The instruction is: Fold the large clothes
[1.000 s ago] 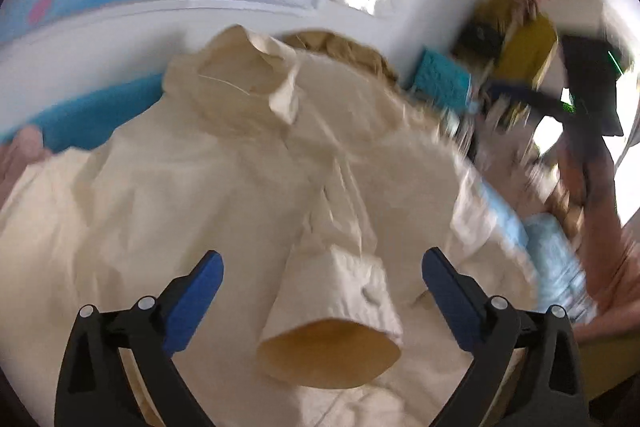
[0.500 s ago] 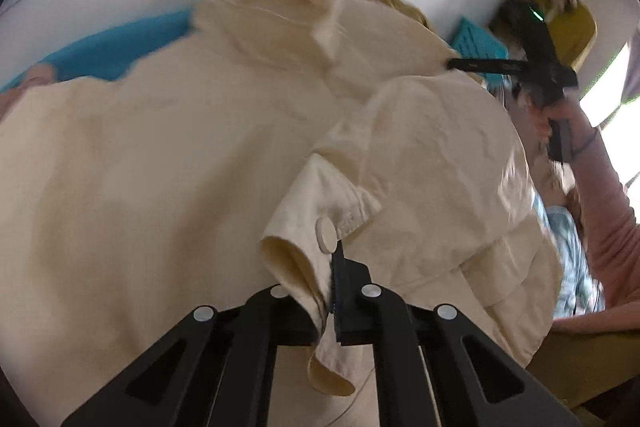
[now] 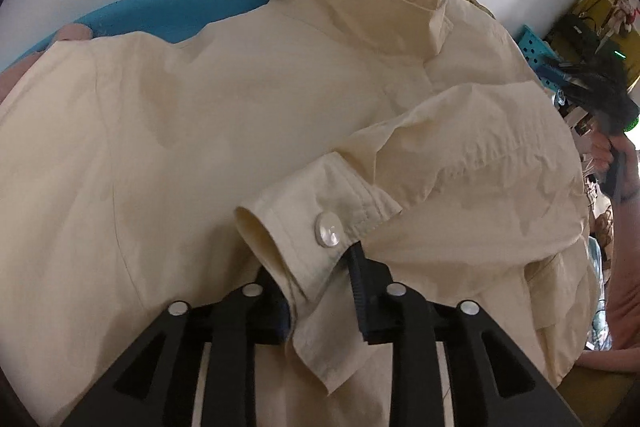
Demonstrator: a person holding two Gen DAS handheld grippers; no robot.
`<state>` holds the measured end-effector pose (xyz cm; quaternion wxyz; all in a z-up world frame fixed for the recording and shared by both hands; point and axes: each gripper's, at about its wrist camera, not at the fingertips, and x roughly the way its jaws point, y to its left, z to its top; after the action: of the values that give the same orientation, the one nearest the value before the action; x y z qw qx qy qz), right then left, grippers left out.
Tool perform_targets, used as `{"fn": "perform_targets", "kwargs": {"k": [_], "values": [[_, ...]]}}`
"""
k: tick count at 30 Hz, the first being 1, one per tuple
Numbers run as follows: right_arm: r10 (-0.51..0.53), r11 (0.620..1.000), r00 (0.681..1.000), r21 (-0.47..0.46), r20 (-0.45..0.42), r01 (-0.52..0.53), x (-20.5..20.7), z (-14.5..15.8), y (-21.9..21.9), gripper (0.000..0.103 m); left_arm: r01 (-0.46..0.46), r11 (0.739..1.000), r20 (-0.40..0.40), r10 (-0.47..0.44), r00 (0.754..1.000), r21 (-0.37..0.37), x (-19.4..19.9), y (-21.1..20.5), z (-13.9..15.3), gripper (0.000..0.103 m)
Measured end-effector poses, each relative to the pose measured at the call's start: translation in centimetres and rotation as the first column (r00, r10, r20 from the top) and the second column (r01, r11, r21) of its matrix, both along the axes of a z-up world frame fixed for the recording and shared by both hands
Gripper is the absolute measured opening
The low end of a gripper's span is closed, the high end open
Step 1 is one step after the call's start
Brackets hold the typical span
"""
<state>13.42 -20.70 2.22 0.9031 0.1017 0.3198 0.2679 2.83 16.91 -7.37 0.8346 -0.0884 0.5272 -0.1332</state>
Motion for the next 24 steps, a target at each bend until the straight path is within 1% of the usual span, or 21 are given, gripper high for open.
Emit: {"fn": "perform_targets", "kwargs": {"k": [2, 3, 4, 5, 6, 7, 8, 9, 10, 11, 13, 14, 15, 16, 17, 18, 19, 20, 22, 23, 24], "values": [[0.119, 0.99, 0.99, -0.09, 0.08, -0.111, -3.3, 1.2, 2.4, 0.068, 0.001, 1.0, -0.002, -0.001, 1.0, 0.005, 0.4, -0.1, -0.1, 0.026], [0.207, 0.97, 0.972, -0.155, 0.108, -0.189, -5.2, 1.2, 4.2, 0.067, -0.003, 1.0, -0.006, 0.003, 1.0, 0.004, 0.9, 0.0, -0.1, 0.026], [0.29, 0.936, 0.95, -0.24, 0.118, -0.257, -6.9, 0.7, 6.4, 0.062, -0.004, 1.0, -0.007, 0.004, 1.0, 0.006, 0.8, -0.6, -0.1, 0.026], [0.34, 0.905, 0.933, -0.31, 0.115, -0.292, -7.9, -0.1, 8.1, 0.057, -0.004, 1.0, -0.009, 0.004, 1.0, 0.009, 0.9, -0.6, -0.2, 0.026], [0.383, 0.862, 0.919, -0.395, 0.096, -0.318, -8.5, -1.3, 9.9, 0.049, -0.006, 1.0, -0.011, 0.006, 1.0, 0.01, 1.0, -0.6, -0.3, 0.026], [0.403, 0.817, 0.913, -0.477, 0.072, -0.323, -8.5, -2.7, 11.4, 0.044, -0.007, 1.0, -0.012, 0.007, 1.0, 0.009, 1.1, -0.5, -0.3, 0.026], [0.395, 0.792, 0.917, -0.529, 0.063, -0.305, -8.0, -4.0, 12.5, 0.042, -0.01, 1.0, -0.012, 0.01, 1.0, 0.008, 1.3, -0.4, -0.3, 0.026], [0.376, 0.785, 0.925, -0.552, 0.061, -0.283, -7.4, -4.6, 12.7, 0.04, -0.012, 1.0, -0.013, 0.012, 1.0, 0.01, 1.6, -0.7, -0.3, 0.026], [0.333, 0.774, 0.941, -0.588, 0.058, -0.237, -6.2, -5.8, 12.9, 0.033, -0.015, 1.0, -0.01, 0.015, 1.0, 0.013, 1.6, -0.5, -0.3, 0.026], [0.275, 0.77, 0.96, -0.608, 0.045, -0.192, -4.4, -7.0, 12.9, 0.031, -0.018, 1.0, -0.009, 0.018, 1.0, 0.015, 1.9, -0.8, -0.3, 0.027], [0.24, 0.771, 0.971, -0.61, 0.011, -0.184, -2.6, -8.5, 12.8, 0.021, -0.035, 0.999, -0.02, 0.035, 0.999, 0.01, 1.9, -0.7, -0.4, 0.03], [0.232, 0.771, 0.973, -0.606, -0.018, -0.195, -2.1, -9.1, 12.8, 0.021, -0.039, 0.999, -0.02, 0.039, 0.999, 0.009, 2.2, -0.9, -0.3, 0.031], [0.22, 0.773, 0.975, -0.605, -0.023, -0.189, -2.1, -9.1, 12.8, 0.022, -0.045, 0.999, -0.007, 0.045, 0.999, 0.02, 2.0, -1.0, 0.1, 0.037], [0.212, 0.773, 0.977, -0.61, -0.013, -0.176, -2.4, -8.8, 12.9, 0.023, -0.049, 0.998, 0.01, 0.048, 0.999, 0.034, 1.6, -1.1, 0.5, 0.045], [0.211, 0.779, 0.977, -0.606, 0.007, -0.163, -3.3, -7.8, 12.9, 0.026, -0.052, 0.998, 0.022, 0.051, 0.998, 0.044, 1.1, -1.2, 1.0, 0.049], [0.216, 0.789, 0.976, -0.594, 0.029, -0.157, -4.2, -6.8, 12.9, 0.039, -0.056, 0.997, 0.036, 0.054, 0.998, 0.046, 0.5, -1.0, 1.4, 0.055], [0.22, 0.802, 0.973, -0.58, 0.067, -0.142, -5.4, -5.6, 13.0, 0.053, -0.057, 0.997, 0.065, 0.054, 0.996, 0.043, -0.3, -0.7, 2.2, 0.058], [0.235, 0.813, 0.968, -0.564, 0.091, -0.144, -6.1, -4.6, 13.3, 0.056, -0.063, 0.997, 0.092, 0.059, 0.994, 0.038, -1.2, -0.2, 3.2, 0.059], [0.323, 0.83, 0.94, -0.51, 0.112, -0.224, -8.4, -2.5, 14.6, 0.055, -0.081, 0.997, 0.15, 0.076, 0.986, 0.022, -3.1, 1.0, 5.0, 0.06], [0.36, 0.83, 0.926, -0.491, 0.109, -0.265, -8.9, -2.0, 15.6, 0.055, -0.095, 0.995, 0.187, 0.091, 0.978, 0.014, -4.1, 1.4, 6.0, 0.061], [0.409, 0.822, 0.907, -0.473, 0.101, -0.318, -9.6, -1.6, 16.7, 0.055, -0.119, 0.993, 0.234, 0.113, 0.966, 0.011, -5.7, 2.2, 7.3, 0.066]]}}
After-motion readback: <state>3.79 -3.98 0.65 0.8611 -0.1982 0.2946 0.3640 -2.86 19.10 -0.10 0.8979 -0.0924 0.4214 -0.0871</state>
